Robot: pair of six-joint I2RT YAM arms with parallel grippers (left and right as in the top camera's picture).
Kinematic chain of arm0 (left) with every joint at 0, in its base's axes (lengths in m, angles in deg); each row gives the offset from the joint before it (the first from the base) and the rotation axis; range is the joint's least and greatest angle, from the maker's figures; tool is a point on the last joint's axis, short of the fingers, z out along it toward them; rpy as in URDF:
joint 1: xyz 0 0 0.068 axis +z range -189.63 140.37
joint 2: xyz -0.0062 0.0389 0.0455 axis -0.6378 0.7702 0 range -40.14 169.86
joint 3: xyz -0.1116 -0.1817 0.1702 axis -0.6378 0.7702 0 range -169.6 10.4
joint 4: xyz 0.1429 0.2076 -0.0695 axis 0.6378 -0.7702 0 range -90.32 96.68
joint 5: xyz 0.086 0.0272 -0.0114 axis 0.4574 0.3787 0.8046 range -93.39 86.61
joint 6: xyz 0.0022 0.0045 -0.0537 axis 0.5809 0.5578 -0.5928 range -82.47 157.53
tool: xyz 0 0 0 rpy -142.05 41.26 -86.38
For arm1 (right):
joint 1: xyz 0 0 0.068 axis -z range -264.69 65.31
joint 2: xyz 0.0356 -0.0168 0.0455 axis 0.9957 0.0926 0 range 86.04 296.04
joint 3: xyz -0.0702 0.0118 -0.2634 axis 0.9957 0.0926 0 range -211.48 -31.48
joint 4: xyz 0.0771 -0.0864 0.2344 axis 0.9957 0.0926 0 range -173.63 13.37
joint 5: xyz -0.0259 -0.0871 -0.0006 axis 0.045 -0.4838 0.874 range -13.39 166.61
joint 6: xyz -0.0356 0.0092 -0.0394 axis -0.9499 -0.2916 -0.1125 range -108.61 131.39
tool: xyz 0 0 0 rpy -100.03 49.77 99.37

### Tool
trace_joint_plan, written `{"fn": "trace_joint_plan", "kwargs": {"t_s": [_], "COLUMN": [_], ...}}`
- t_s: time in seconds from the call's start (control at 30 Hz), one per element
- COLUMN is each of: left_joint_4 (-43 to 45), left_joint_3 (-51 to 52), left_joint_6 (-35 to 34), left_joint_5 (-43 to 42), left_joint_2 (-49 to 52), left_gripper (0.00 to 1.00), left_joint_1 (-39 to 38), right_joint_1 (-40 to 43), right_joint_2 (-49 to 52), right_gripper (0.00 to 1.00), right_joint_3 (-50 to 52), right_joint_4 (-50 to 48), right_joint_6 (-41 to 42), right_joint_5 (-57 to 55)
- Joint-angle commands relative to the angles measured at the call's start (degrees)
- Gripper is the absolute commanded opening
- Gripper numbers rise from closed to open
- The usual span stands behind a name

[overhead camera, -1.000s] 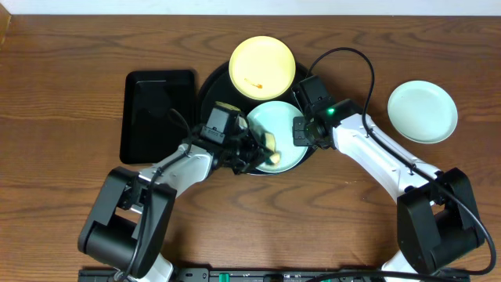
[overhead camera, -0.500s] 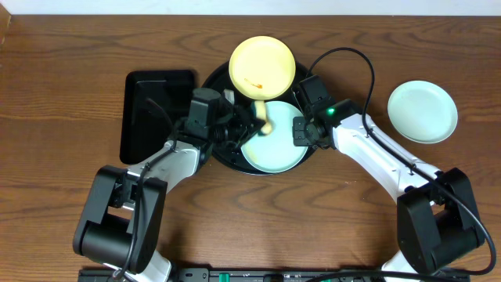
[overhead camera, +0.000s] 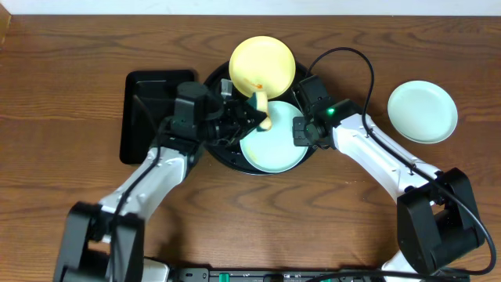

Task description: Clean dirty plates on tray and stack at the side

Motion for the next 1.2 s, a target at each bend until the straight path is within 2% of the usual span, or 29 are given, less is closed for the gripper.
{"fn": "trace_joint_plan", "kwargs": {"t_s": [0.0,0.13,0.3,0.47,0.63,0.7,0.93,1.17], "left_joint_4": [-3.98,-15.87,-32.2,-43.8,-48.98,-50.84,-53.13,-54.34], "left_joint_3": [-1.09,-1.09,-1.09,-1.09,-1.09,-1.09,-1.07,-1.07], "left_joint_6": [7.02,12.35,19.82,26.47,26.99,26.99,26.58,29.4], "left_joint_5": [-0.48,4.28,13.03,24.46,33.75,34.75,35.54,35.8], "left_joint_2": [-5.16,-11.52,-19.26,-25.07,-26.62,-26.6,-26.6,-26.56], "left_gripper": [0.07,0.08,0.07,0.07,0.07,0.07,0.08,0.08], "left_joint_1": [2.27,6.16,13.38,19.74,20.85,20.85,20.85,20.85], "right_joint_1": [-0.22,-0.24,-1.01,-5.81,-13.03,-15.87,-23.26,-22.75], "right_joint_2": [-1.27,-5.7,-12.11,-13.53,-10.95,-9.64,-5.03,-4.52], "right_gripper": [0.01,0.01,0.01,0.01,0.01,0.01,0.01,0.01], "right_joint_3": [-1.36,-3.63,-4.66,-4.66,-4.63,-4.63,-4.63,-4.63], "right_joint_4": [0.83,1.16,-4.37,-10.03,-15.34,-17.68,-20.68,-21.77], "right_joint_6": [-1.51,-2.73,-8.87,-16.28,-21.53,-23.43,-23.98,-22.45], "right_joint_5": [-5.09,-9.77,-17.31,-34.88,-57.66,-61.68,-71.67,-70.95]}}
